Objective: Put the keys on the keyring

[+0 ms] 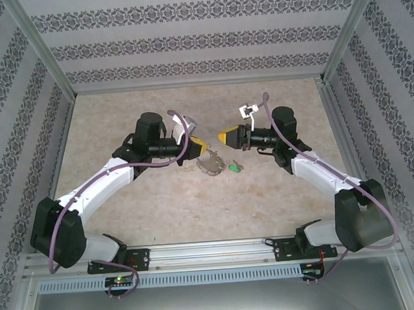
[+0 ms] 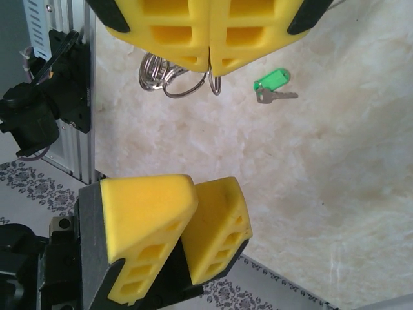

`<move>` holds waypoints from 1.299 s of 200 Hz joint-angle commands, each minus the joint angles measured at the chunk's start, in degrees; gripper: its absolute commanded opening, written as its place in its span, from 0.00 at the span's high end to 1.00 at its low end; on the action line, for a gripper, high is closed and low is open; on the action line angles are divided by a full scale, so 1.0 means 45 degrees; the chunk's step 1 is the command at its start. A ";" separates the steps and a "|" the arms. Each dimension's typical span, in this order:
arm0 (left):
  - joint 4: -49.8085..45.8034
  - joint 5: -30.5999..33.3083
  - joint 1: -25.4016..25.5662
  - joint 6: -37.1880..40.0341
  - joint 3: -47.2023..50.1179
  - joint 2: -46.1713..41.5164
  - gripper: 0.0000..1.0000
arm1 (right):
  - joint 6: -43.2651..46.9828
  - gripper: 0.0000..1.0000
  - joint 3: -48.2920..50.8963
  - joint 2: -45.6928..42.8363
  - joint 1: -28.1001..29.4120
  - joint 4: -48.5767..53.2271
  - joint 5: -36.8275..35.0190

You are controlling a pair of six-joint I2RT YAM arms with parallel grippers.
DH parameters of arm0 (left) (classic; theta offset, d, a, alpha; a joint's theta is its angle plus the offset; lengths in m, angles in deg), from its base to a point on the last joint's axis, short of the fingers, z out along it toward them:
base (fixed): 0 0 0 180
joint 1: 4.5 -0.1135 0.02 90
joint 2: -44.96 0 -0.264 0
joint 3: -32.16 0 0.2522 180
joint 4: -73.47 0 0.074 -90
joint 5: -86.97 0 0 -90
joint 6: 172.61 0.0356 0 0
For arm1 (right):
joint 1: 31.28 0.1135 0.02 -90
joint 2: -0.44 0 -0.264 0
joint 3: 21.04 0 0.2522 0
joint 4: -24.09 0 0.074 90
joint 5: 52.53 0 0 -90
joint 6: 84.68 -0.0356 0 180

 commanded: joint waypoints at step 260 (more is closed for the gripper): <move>0.0371 -0.1457 -0.0180 0.0050 -0.1590 0.0559 1.00 | 0.0233 0.74 -0.1366 0.1380 0.1175 -0.1021 0.1594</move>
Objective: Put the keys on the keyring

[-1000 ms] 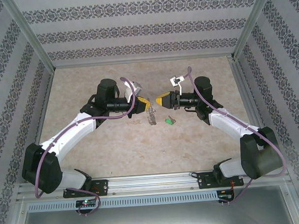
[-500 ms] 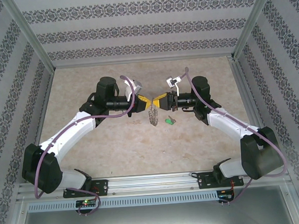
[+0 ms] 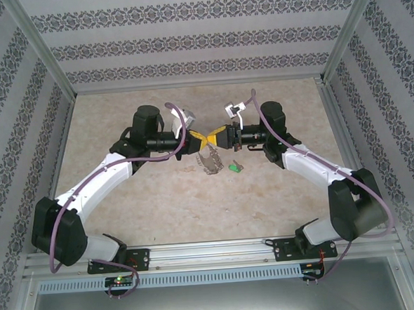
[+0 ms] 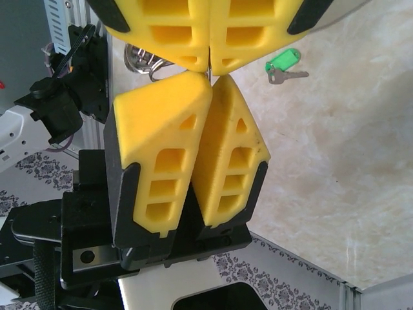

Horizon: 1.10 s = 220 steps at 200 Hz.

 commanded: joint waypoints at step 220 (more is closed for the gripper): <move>0.1001 0.0803 -0.0025 -0.0047 -0.0745 -0.0207 0.59 | 0.0558 1.00 0.0352 -0.0247 -0.0741 -0.0655 0.0476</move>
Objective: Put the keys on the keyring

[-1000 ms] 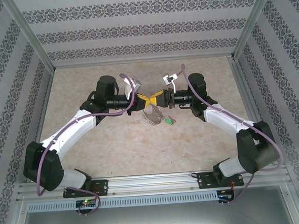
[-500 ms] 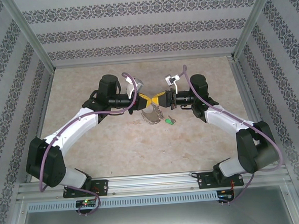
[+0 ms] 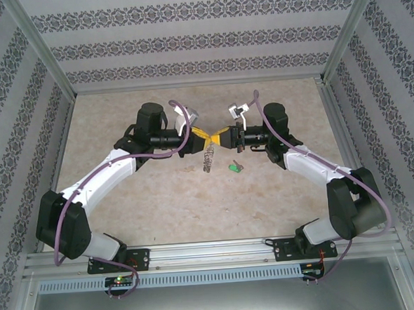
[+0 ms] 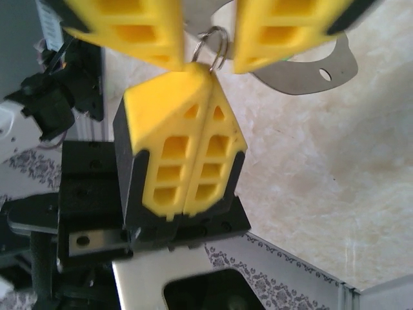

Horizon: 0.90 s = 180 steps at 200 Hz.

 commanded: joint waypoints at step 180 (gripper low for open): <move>0.2355 0.1146 -0.0822 -0.1413 0.0982 -0.1652 0.59 | -0.0078 1.00 -0.1530 -0.0906 -0.0385 -0.0862 0.0772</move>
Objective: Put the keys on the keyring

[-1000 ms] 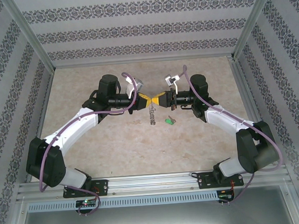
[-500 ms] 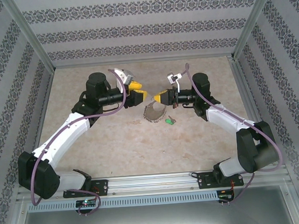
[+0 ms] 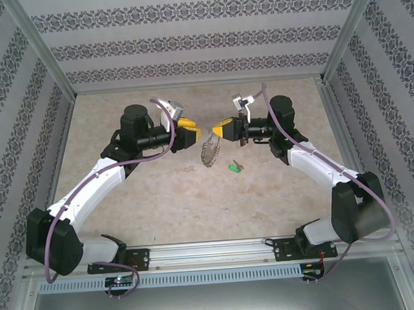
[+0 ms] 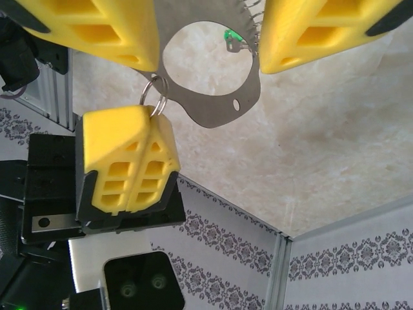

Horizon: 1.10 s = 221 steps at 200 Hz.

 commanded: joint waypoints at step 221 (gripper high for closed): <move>0.4588 -0.3941 0.0150 -0.2614 0.0250 0.1065 0.68 | -0.0461 1.00 -0.1191 -0.0372 0.0487 -0.1536 0.0072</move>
